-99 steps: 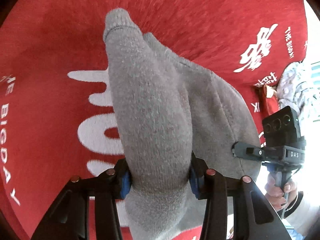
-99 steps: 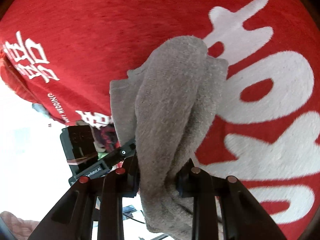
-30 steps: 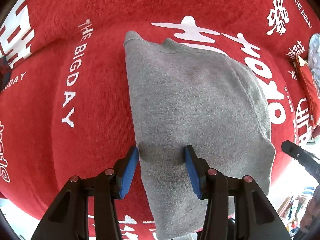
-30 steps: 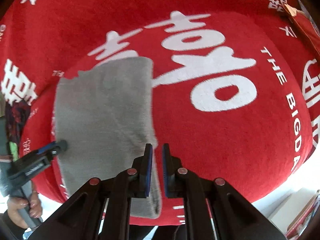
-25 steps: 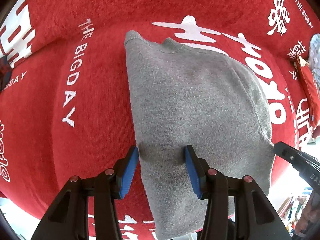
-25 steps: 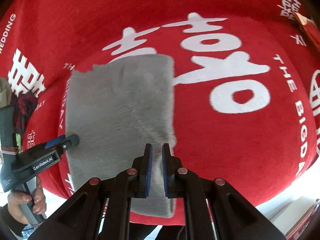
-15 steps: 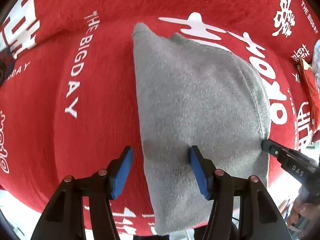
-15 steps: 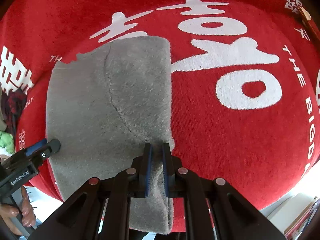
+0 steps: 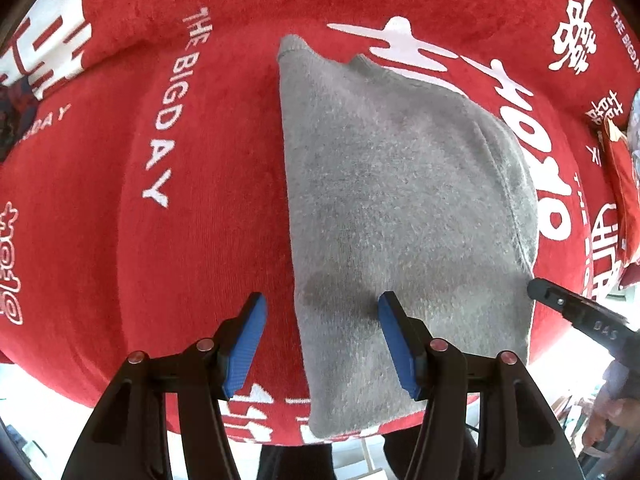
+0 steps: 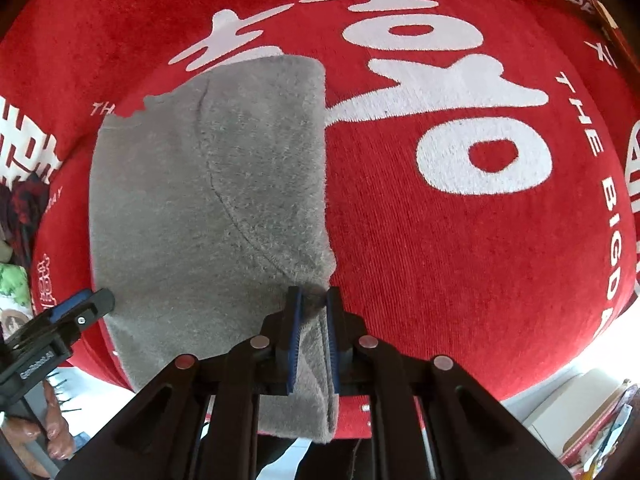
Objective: Fold small clothes
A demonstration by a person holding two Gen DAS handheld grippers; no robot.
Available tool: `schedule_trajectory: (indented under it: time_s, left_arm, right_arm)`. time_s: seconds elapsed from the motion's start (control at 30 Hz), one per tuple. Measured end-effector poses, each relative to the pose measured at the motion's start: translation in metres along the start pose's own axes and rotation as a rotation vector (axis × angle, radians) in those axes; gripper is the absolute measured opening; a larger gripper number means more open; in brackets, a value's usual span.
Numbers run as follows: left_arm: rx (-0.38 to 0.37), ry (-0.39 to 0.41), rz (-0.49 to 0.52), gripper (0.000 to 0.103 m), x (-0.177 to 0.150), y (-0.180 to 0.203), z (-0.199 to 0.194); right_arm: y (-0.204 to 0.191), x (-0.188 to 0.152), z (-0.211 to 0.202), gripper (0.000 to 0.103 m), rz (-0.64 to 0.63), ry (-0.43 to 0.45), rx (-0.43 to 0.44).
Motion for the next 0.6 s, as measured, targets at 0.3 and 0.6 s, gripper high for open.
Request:
schedule_trajectory:
  time_s: [0.3,0.6]
  left_arm:
    - [0.029,0.020,0.009,0.060,-0.001,-0.010,-0.042]
    - [0.046,0.038,0.026,0.060,-0.003,0.001,-0.083]
  right_arm:
    - [-0.004,-0.009,-0.034,0.016,0.020,-0.026,0.014]
    - [-0.020,-0.015,-0.076,0.041,0.018,-0.013,0.045]
Point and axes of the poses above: each gripper's, at about its wrist camera, not at the fingertips, and z roughly the way its jaws point, y to its right, x to its top, the point moved 3 cm from there along z, roughly the way its jaws point, and after that the axes turned 8 degrees about y, right-handed, at the moved point
